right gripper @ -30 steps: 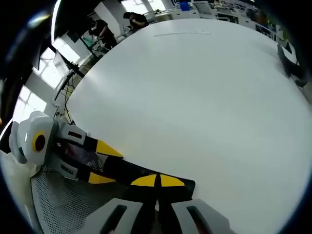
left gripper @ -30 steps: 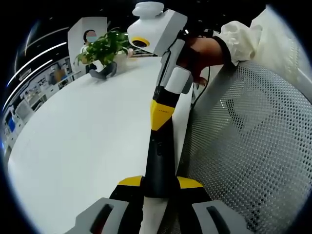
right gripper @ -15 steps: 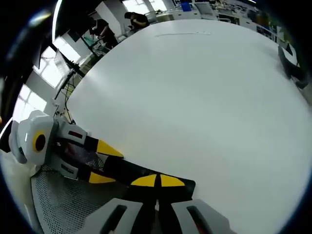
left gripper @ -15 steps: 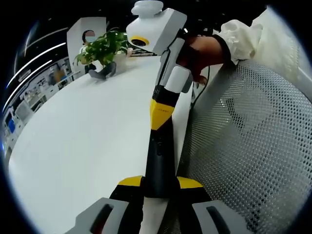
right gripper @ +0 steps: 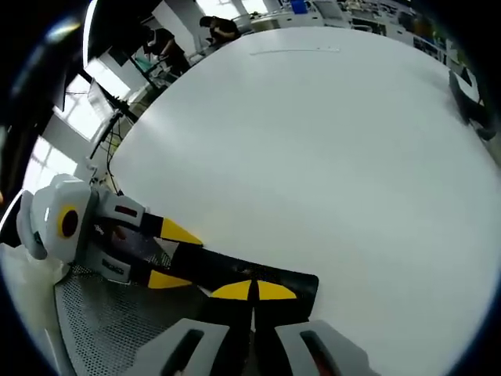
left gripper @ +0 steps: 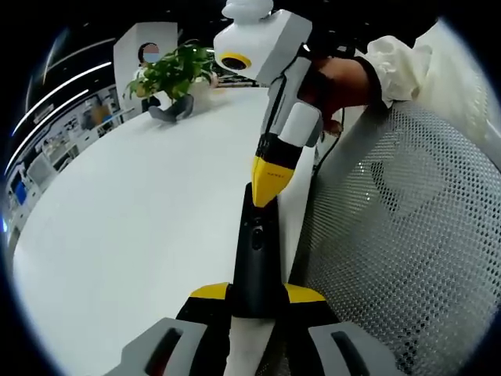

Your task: Press the specified remote control buttons in sequence, fully releasing each button before pressing the next.

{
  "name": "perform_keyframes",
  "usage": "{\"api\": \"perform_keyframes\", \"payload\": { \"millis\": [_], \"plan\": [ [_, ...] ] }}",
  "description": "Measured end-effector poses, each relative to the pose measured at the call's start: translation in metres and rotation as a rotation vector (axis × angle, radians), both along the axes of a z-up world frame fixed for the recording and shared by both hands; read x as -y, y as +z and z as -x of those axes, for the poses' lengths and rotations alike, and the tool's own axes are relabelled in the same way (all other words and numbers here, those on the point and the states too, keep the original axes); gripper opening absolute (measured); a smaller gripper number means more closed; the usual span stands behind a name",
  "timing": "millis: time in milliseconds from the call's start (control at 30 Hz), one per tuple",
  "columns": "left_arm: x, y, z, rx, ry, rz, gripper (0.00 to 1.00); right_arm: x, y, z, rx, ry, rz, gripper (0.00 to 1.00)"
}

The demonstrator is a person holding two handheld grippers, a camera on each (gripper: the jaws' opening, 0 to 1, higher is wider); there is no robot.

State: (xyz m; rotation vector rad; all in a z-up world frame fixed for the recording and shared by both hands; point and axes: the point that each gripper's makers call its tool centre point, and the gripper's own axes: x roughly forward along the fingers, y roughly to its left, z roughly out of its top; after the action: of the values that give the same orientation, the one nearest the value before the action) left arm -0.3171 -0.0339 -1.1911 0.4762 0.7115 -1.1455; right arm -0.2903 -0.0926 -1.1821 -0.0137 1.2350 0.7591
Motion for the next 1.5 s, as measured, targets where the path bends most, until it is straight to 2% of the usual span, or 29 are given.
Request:
{"api": "perform_keyframes", "payload": {
  "millis": [200, 367, 633, 1100, 1500],
  "plan": [
    [0.0009, -0.0004, 0.0001, 0.001, -0.001, 0.003, 0.24, -0.0078, 0.0051, 0.0019, 0.004, 0.024, -0.039, 0.0],
    [0.0012, -0.0003, -0.0001, 0.005, 0.004, 0.015, 0.25, -0.0053, -0.0017, 0.0021, 0.01, 0.042, -0.005, 0.0],
    [0.003, -0.0006, -0.0004, 0.008, 0.005, 0.023, 0.25, -0.0049, -0.0014, 0.0028, -0.004, 0.022, -0.007, 0.0],
    [0.0039, -0.0008, -0.0005, 0.009, 0.005, 0.025, 0.25, -0.0053, -0.0021, 0.0031, 0.031, 0.039, 0.016, 0.0],
    [0.004, -0.0009, -0.0007, 0.009, 0.006, 0.025, 0.25, -0.0041, -0.0006, 0.0026, -0.019, -0.021, -0.026, 0.0]
  ]
}}
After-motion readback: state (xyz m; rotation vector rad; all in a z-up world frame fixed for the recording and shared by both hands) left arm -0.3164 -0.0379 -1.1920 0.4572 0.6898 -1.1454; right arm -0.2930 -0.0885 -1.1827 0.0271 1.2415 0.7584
